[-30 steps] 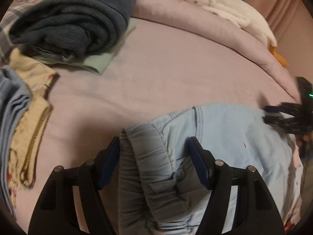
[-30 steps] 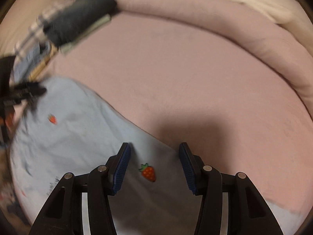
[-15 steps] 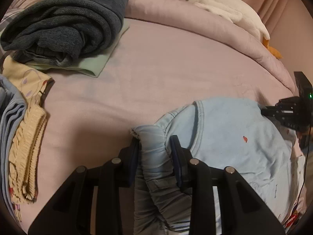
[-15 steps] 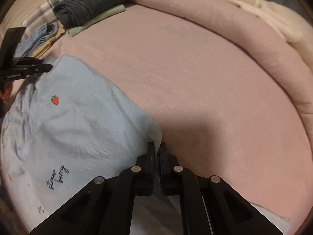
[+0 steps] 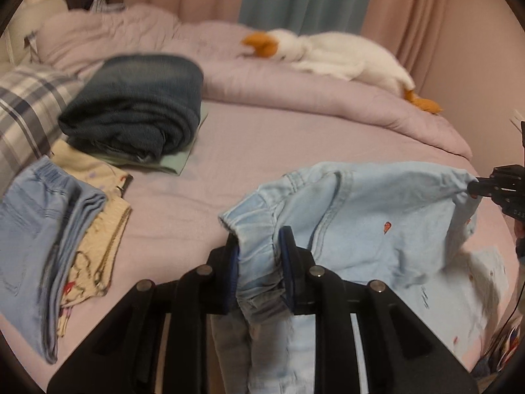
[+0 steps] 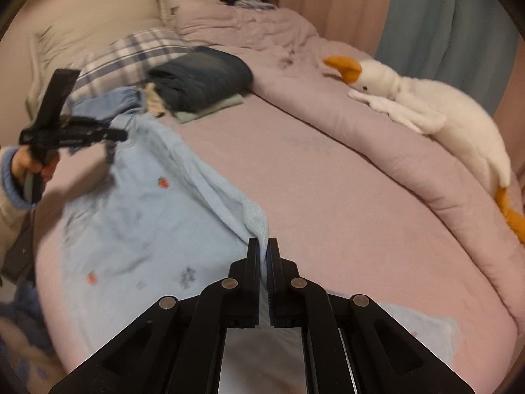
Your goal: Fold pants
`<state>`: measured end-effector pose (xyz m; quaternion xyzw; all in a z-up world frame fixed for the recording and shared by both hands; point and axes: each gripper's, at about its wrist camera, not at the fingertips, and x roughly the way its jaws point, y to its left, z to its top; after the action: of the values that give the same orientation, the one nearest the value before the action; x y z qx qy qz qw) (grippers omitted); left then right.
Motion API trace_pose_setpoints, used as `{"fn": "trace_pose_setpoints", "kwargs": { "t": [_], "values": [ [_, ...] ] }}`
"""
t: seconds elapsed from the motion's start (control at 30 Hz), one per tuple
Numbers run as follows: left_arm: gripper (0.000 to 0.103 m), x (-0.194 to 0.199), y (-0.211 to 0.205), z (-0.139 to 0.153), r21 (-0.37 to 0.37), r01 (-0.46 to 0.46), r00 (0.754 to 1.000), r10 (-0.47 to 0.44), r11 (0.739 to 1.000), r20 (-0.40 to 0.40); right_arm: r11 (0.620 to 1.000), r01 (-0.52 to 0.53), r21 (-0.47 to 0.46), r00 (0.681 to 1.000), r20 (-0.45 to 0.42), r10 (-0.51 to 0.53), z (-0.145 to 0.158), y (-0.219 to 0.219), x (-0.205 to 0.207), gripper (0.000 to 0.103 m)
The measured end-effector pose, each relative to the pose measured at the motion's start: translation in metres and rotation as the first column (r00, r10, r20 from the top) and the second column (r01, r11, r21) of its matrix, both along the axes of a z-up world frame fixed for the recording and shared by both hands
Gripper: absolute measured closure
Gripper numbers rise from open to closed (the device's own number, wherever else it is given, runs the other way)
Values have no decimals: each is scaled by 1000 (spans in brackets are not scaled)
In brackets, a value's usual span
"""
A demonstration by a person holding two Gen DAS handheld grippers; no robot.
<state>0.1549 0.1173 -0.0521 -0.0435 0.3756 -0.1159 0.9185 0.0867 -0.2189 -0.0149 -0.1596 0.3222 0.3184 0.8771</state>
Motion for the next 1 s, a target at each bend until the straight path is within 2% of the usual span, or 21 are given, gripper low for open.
{"fn": "trace_pose_setpoints", "kwargs": {
  "t": [0.13,0.2,0.23,0.37,0.43,0.53,0.6,0.63,0.67,0.7,0.77,0.83,0.87,0.9,0.97,1.0],
  "values": [
    [81,-56,-1,4,50,39,996,-43,998,72,999,-33,-28,999,10,33,-2,0,-55,98],
    [80,-77,-2,0,60,48,995,-53,997,82,998,-45,-34,999,-10,45,-10,6,-55,98],
    [78,-91,-1,-5,74,43,995,-49,996,83,998,-54,-42,998,-22,53,-18,6,-70,98],
    [62,-118,9,-30,84,-26,1000,25,996,12,994,-86,-68,993,-89,80,-51,19,-93,98],
    [66,-129,20,-48,77,-101,993,105,992,-50,989,-100,-109,991,-104,89,-71,30,-103,98],
    [67,-143,39,-68,-17,-214,969,210,977,-132,987,-93,-134,986,-149,72,-100,42,-104,98],
    [67,-153,54,-77,-170,-289,950,259,942,-176,988,-75,-138,985,-163,52,-112,45,-102,98],
    [67,-157,59,-79,-243,-313,944,271,918,-190,988,-69,-135,985,-167,46,-115,46,-99,98],
    [67,-160,63,-82,-344,-326,941,268,881,-205,989,-63,-132,985,-167,41,-116,46,-97,98],
    [67,-160,64,-84,-413,-326,942,257,850,-215,990,-59,-127,985,-168,38,-116,45,-95,98],
    [67,-156,61,-84,-512,-322,945,233,796,-232,991,-52,-120,986,-164,32,-113,44,-92,98],
    [67,-147,54,-84,-574,-311,947,199,758,-251,992,-47,-117,987,-156,28,-112,43,-94,98],
    [67,-143,49,-83,-588,-306,948,187,748,-256,992,-44,-116,988,-152,26,-110,43,-93,98],
    [67,-137,43,-83,-594,-303,948,175,745,-265,993,-41,-114,989,-148,24,-110,43,-94,98],
    [67,-125,33,-87,-548,-333,933,181,767,-312,994,-36,-106,990,-142,21,-110,42,-93,98],
    [67,-122,30,-87,-540,-341,927,180,769,-330,994,-34,-100,990,-140,19,-111,41,-93,98]
  ]
}}
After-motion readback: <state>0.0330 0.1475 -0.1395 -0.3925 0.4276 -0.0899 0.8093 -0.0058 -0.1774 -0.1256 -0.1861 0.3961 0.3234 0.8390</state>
